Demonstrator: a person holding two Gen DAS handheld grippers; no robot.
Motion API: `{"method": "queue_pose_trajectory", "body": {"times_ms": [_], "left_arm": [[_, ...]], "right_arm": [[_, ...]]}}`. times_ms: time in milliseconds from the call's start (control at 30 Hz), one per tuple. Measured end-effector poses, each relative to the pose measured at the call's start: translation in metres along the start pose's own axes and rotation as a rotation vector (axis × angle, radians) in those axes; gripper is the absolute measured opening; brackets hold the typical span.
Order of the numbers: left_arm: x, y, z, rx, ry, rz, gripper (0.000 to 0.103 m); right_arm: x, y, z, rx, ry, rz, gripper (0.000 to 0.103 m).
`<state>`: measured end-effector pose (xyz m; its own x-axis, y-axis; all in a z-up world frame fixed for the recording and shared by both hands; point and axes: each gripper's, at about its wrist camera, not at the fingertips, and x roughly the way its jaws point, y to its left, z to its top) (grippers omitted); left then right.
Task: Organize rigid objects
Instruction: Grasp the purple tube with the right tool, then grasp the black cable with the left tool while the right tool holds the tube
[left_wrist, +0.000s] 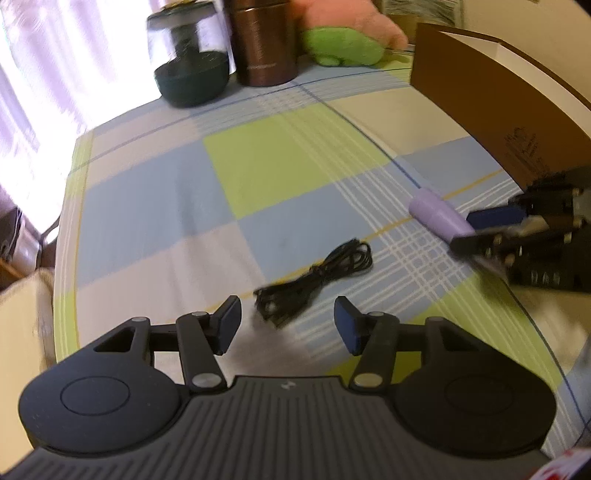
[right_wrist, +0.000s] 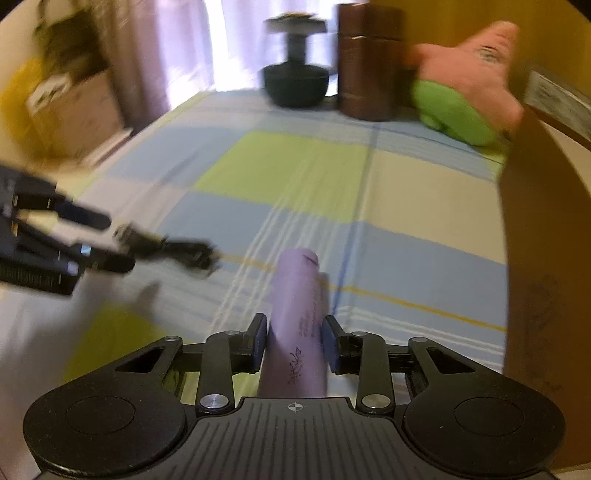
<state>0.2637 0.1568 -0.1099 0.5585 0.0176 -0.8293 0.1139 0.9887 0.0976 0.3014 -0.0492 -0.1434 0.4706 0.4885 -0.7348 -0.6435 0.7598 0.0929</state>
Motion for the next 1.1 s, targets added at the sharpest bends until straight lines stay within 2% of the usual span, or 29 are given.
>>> {"method": "queue_pose_trajectory", "body": {"times_ms": [67,233,300,367,433,467,567,700,833,933,1100], "left_arm": [[0.007,-0.003,0.004,0.039,-0.006,-0.007,0.052],[0.032,-0.009,0.009,0.119,0.021,0.003,0.051],[0.035,-0.007,0.009,0.112,0.018,-0.021,0.048],[0.034,-0.006,0.010,0.091,0.031,-0.039,0.038],[0.033,-0.006,0.010,0.054,0.051,-0.061,0.031],[0.033,-0.007,0.011,0.027,0.061,-0.056,0.031],[0.029,-0.012,0.011,-0.076,0.096,0.000,0.031],[0.023,-0.011,0.008,-0.278,0.149,0.061,0.031],[0.019,-0.011,0.007,-0.370,0.185,0.042,0.030],[0.022,-0.017,0.013,-0.282,0.188,0.009,0.030],[0.026,-0.033,0.018,-0.111,0.158,0.007,0.030]], "right_arm": [[-0.001,-0.002,0.004,-0.005,-0.008,-0.032,0.025],[0.002,-0.002,0.009,0.014,0.008,-0.033,0.026],[0.000,-0.007,0.007,0.039,0.009,-0.030,0.026],[-0.001,-0.010,0.006,0.074,0.017,-0.023,0.028],[0.004,-0.015,0.007,0.125,0.040,-0.010,0.032],[0.006,-0.017,0.007,0.158,0.052,0.003,0.032],[0.008,-0.018,0.008,0.182,0.061,0.025,0.032],[0.010,-0.011,0.009,0.115,0.058,0.039,0.032],[0.012,-0.006,0.009,0.059,0.063,0.042,0.032],[0.014,-0.005,0.010,0.036,0.066,0.037,0.032],[0.017,-0.007,0.013,0.054,0.076,0.037,0.032]]}}
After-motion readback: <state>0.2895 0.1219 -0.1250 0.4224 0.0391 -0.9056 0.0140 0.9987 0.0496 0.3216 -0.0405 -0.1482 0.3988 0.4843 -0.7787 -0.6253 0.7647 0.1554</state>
